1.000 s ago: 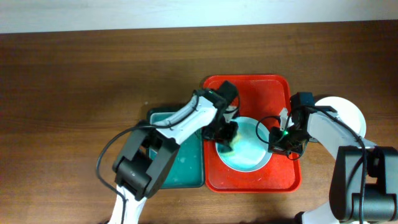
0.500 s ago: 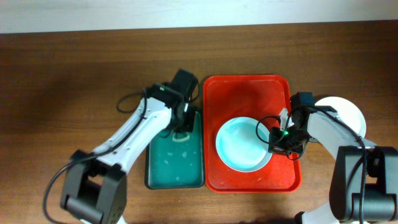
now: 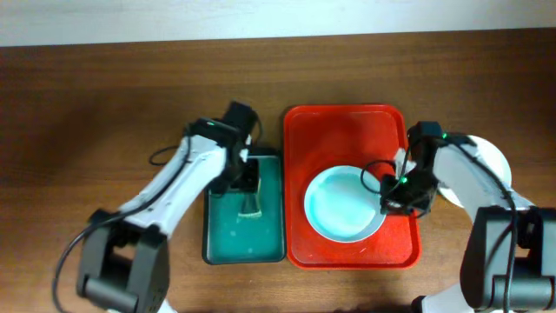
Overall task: Clean dirty plates on tray and stack at the side
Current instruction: 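Lift the light-green plate with the right gripper and rinse over green tray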
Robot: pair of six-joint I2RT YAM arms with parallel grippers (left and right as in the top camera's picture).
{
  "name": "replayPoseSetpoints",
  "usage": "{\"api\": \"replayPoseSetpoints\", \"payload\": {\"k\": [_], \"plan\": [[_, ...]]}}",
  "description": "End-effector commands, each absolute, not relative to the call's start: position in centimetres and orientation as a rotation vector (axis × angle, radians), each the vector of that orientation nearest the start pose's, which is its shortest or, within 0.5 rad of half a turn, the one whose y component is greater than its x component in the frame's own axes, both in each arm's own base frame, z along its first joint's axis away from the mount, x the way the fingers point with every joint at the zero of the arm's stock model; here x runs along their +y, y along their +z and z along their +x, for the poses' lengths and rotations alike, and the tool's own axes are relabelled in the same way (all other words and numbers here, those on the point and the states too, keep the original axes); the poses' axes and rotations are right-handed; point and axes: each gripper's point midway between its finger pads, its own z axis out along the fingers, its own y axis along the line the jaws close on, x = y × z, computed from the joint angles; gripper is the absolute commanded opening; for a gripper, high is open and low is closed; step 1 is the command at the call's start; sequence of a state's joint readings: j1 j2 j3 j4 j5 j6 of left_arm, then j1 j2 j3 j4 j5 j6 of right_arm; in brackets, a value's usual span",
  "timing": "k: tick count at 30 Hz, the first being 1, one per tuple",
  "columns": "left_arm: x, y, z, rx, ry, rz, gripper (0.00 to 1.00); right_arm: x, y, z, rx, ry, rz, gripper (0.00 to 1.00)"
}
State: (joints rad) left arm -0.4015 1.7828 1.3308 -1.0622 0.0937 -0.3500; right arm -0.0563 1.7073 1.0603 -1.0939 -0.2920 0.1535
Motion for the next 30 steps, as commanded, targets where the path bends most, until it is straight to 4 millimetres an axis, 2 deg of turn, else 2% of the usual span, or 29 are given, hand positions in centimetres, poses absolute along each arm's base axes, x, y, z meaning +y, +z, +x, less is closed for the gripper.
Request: {"api": "replayPoseSetpoints", "payload": {"k": [1,3,4,5,8,11,13,16,19,22,23,24,26,30], "plan": [[-13.1,14.2,32.3,2.922,-0.277,0.016,0.65,4.6,8.9,27.0,3.189,0.436,0.26,0.04],[-11.9,16.2,32.5,2.857,-0.29,-0.028,0.82,6.1,10.2,27.1,3.178,0.434,0.165,0.04],[-11.3,17.3,32.6,2.824,-0.297,-0.052,0.93,7.7,10.7,27.0,3.169,0.439,0.076,0.04],[-10.3,18.4,32.5,2.788,-0.3,-0.086,1.0,9.4,10.7,26.7,3.17,0.437,0.021,0.04],[-7.3,20.1,32.0,2.738,-0.233,-0.176,1.0,15.0,10.7,26.2,3.129,0.447,-0.156,0.04],[-6.4,19.8,31.4,2.768,-0.178,-0.198,0.99,18.9,10.9,25.9,3.058,0.48,-0.307,0.04],[-6.4,19.7,31.1,2.78,-0.174,-0.2,0.99,20.7,10.9,25.7,3.044,0.503,-0.294,0.04],[-6.4,19.7,31.1,2.779,-0.175,-0.2,0.99,19.3,10.5,27.6,2.99,0.331,-0.223,0.04],[-6.4,19.7,31.1,2.779,-0.175,-0.2,0.99,19.7,11.3,28.4,2.947,0.348,-0.235,0.04],[-6.4,19.7,31.1,2.779,-0.174,-0.199,0.99,20.8,12.3,27.4,2.982,0.444,-0.254,0.04],[-6.4,19.7,31.1,2.779,-0.174,-0.199,0.99,20.7,12.3,26.8,3.01,0.454,-0.244,0.04],[-6.4,19.7,31.1,2.779,-0.175,-0.2,0.99,19.8,12.1,26.8,3.023,0.383,-0.212,0.04],[-6.4,19.7,31.1,2.779,-0.175,-0.2,0.99,18.3,12.1,28.8,2.939,0.216,-0.22,0.04],[-6.4,19.7,31.1,2.779,-0.174,-0.199,0.99,18.2,14.0,31.8,2.772,0.071,-0.308,0.04]]}}
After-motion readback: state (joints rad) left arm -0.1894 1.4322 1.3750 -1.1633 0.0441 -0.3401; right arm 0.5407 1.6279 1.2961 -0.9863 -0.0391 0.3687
